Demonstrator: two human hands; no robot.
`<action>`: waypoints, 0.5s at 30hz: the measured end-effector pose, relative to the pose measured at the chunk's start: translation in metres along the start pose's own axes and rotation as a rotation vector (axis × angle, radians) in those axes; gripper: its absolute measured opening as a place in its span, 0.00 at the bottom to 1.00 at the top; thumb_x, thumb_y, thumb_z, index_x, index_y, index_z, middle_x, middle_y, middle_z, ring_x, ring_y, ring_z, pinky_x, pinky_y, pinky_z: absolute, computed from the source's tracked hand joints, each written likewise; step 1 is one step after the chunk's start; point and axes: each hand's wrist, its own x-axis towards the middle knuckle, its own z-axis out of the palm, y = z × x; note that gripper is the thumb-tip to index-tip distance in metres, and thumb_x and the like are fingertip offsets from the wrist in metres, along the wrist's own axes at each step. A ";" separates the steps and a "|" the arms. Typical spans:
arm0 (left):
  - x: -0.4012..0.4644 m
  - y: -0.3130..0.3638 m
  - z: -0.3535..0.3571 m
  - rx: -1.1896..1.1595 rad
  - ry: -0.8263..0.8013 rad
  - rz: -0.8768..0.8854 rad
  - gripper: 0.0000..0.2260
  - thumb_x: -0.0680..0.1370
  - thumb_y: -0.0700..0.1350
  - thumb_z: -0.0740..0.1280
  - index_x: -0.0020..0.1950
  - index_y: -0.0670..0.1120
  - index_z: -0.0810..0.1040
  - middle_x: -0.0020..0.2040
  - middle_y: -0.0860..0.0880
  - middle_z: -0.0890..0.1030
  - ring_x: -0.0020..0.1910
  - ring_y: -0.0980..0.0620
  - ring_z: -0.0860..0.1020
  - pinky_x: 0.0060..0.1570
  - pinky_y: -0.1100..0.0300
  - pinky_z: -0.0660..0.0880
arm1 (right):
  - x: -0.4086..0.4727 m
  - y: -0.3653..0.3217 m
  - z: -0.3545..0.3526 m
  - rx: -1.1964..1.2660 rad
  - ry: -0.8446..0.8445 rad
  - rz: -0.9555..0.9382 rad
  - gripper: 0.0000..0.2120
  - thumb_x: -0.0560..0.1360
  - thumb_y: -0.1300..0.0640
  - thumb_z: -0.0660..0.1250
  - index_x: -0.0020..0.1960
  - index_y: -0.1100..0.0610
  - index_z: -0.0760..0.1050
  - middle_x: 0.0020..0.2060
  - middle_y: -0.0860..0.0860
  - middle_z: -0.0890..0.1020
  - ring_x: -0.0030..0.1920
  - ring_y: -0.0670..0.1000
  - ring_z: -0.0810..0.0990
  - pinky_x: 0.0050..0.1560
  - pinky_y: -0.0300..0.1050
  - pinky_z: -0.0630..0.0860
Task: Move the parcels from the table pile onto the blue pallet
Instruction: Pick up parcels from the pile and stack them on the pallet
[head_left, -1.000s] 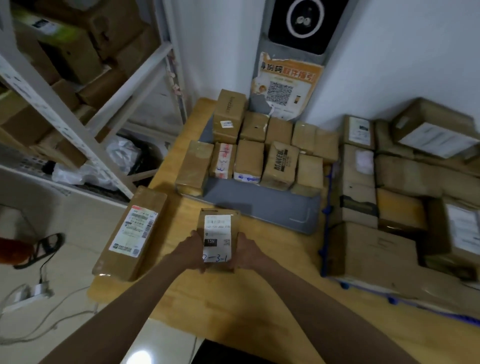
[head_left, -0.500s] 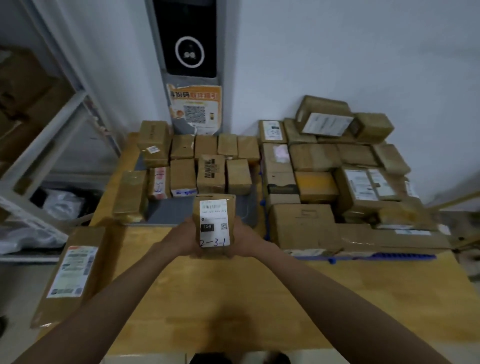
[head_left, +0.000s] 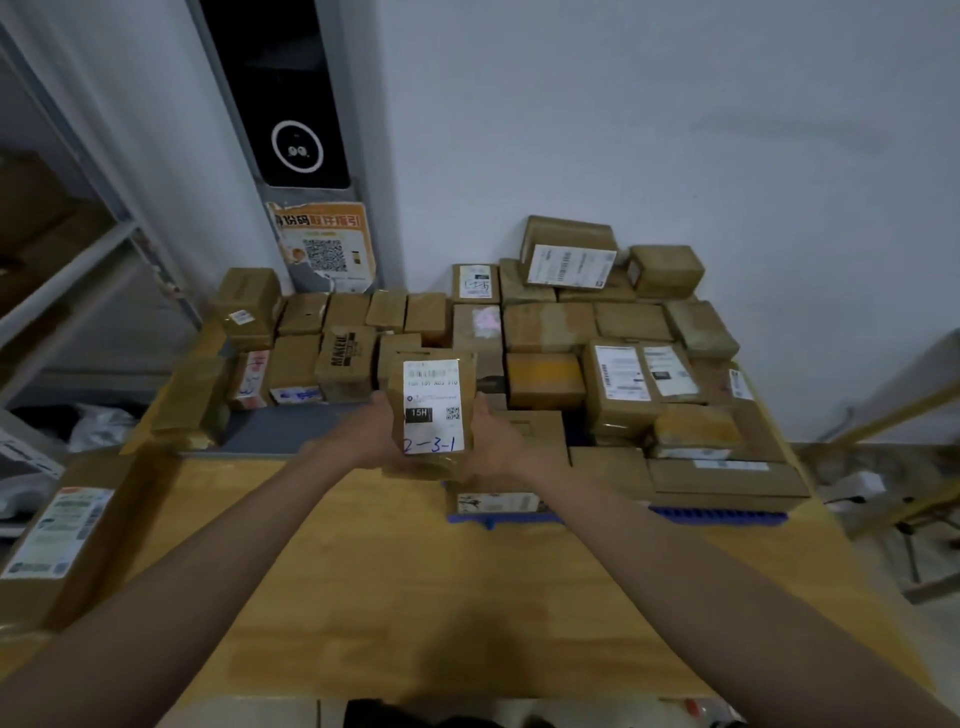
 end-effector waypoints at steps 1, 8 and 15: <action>-0.001 0.013 0.003 0.006 0.016 0.004 0.44 0.65 0.48 0.80 0.70 0.39 0.58 0.61 0.42 0.75 0.54 0.45 0.76 0.43 0.55 0.74 | -0.006 0.011 -0.008 0.010 0.005 -0.011 0.58 0.70 0.53 0.76 0.79 0.62 0.34 0.77 0.59 0.55 0.72 0.58 0.66 0.69 0.53 0.70; -0.008 0.091 0.032 0.052 0.015 0.026 0.41 0.64 0.48 0.81 0.69 0.41 0.62 0.61 0.43 0.75 0.57 0.45 0.76 0.52 0.50 0.77 | -0.038 0.081 -0.044 0.050 0.029 -0.004 0.54 0.69 0.55 0.77 0.79 0.62 0.42 0.71 0.58 0.67 0.69 0.57 0.69 0.67 0.52 0.72; 0.003 0.144 0.039 0.098 0.010 0.026 0.43 0.64 0.50 0.81 0.70 0.41 0.61 0.62 0.43 0.75 0.57 0.45 0.76 0.44 0.56 0.75 | -0.047 0.126 -0.072 0.169 0.052 0.040 0.48 0.67 0.59 0.78 0.77 0.59 0.52 0.68 0.55 0.70 0.67 0.55 0.72 0.66 0.52 0.73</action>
